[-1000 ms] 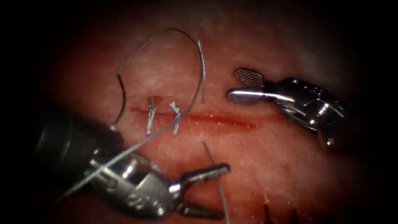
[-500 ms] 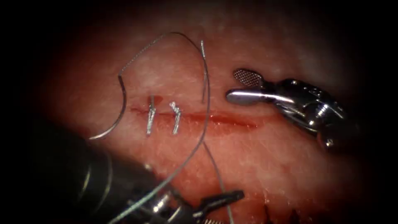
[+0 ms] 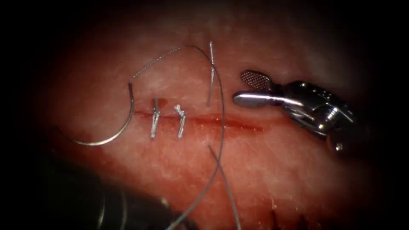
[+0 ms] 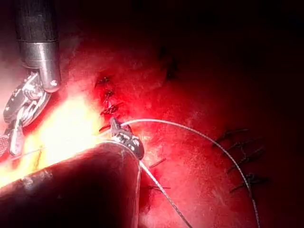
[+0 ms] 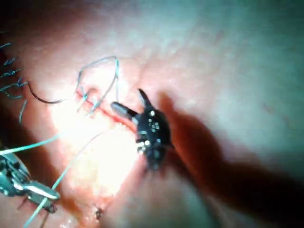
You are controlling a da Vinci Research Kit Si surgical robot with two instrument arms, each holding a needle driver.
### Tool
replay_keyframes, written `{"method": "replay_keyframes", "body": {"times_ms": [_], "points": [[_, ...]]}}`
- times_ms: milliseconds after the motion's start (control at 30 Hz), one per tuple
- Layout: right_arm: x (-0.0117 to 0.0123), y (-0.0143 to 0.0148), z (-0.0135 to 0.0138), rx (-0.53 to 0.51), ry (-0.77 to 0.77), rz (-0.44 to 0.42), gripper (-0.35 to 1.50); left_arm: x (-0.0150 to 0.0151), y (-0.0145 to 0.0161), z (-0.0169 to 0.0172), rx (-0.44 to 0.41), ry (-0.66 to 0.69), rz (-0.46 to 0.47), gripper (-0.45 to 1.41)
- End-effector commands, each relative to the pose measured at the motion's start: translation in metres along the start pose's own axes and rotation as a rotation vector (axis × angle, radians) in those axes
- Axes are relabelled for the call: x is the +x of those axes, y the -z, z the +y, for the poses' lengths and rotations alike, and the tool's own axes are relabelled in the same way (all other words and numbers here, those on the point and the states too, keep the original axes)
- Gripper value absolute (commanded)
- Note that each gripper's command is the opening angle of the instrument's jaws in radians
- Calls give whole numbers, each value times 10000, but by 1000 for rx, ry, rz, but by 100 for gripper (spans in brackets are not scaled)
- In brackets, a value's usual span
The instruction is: Wound Closure
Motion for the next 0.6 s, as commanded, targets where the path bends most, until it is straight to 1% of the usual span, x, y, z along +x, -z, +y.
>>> {"method": "replay_keyframes", "body": {"times_ms": [33,167,300,367,433,467,533,567,600], "points": [[-11,-4,-6,4,-3,-2,131,-1,-3,10,-4,-3,3,-45],[-13,2,-8,8,-2,-4,131,-10,3,5,-17,-34,12,-45],[-19,18,-15,20,6,-6,125,-25,18,-11,-23,-31,19,-45],[-22,29,-19,62,44,-28,123,-32,28,-23,-22,-25,21,-45],[-24,36,-25,111,111,-63,123,-36,35,-34,-12,-18,34,-45],[-25,40,-31,149,176,-86,126,-38,40,-40,-10,-14,40,-45],[-28,43,-43,183,271,-119,128,-41,45,-50,0,-7,53,-45],[-29,44,-52,209,329,-128,130,-41,47,-55,7,-10,60,-45],[-30,45,-60,233,369,-124,126,-42,48,-58,5,-3,72,-45]]}}
